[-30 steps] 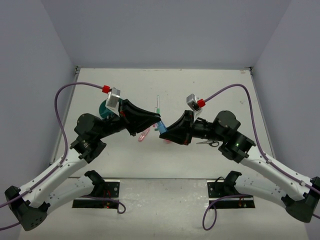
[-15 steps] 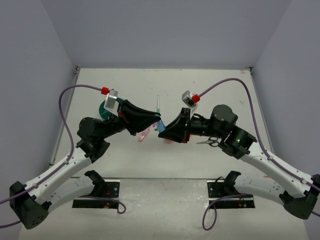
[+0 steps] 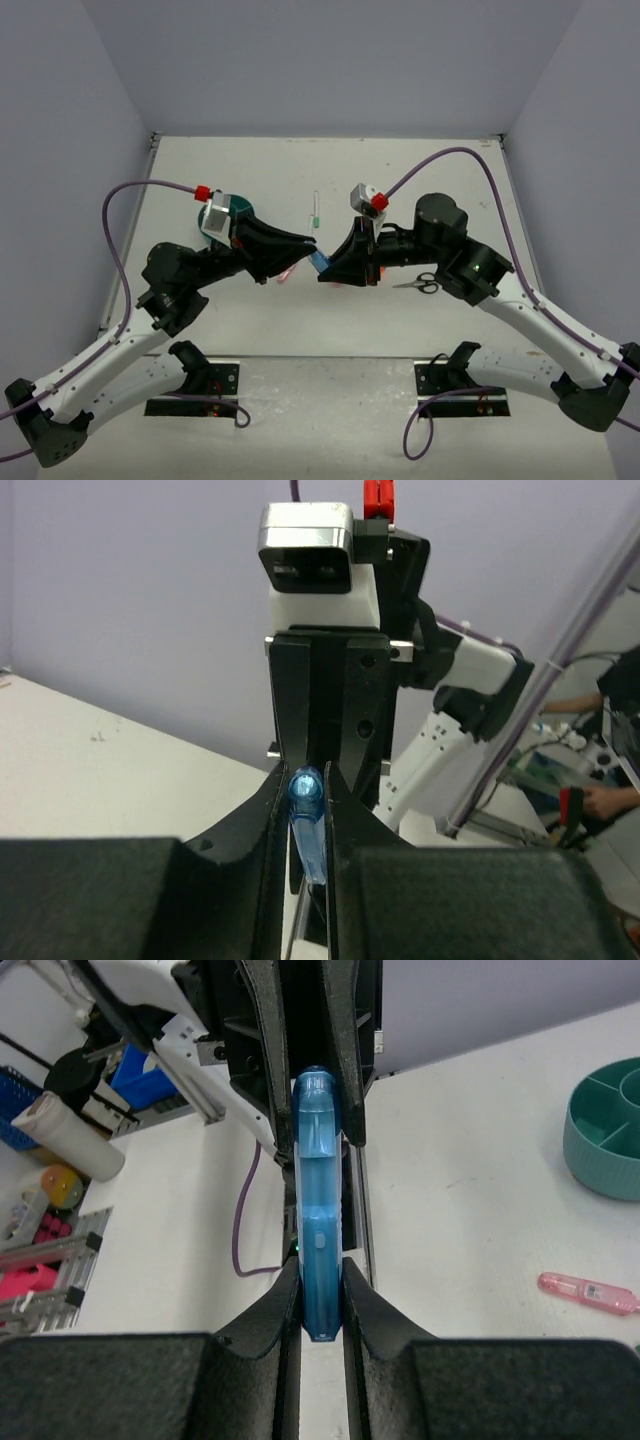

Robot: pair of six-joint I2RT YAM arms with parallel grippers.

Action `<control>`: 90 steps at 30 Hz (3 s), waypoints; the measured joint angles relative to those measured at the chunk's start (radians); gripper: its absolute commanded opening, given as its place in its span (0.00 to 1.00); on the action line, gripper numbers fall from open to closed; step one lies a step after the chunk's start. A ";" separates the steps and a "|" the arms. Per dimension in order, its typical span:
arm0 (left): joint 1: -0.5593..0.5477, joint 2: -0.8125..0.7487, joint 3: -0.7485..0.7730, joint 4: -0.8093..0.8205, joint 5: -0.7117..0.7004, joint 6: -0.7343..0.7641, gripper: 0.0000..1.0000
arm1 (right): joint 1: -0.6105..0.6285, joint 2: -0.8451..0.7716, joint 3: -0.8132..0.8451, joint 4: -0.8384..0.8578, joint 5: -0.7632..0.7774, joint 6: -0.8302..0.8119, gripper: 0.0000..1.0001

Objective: Sort the stationery into containers
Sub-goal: Close the pen cap on the pen, then place the pen in the storage box.

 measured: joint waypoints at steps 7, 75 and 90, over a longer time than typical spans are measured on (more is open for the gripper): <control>-0.014 0.006 0.029 -0.096 0.218 0.079 0.00 | -0.004 -0.041 0.018 -0.195 -0.091 -0.169 0.00; 0.300 0.625 0.241 -0.715 -1.013 0.353 0.92 | -0.019 -0.311 -0.228 -0.171 0.633 0.077 0.99; 0.300 0.203 0.254 -0.842 -0.778 0.206 1.00 | 0.049 0.349 -0.069 -0.160 0.884 0.473 0.99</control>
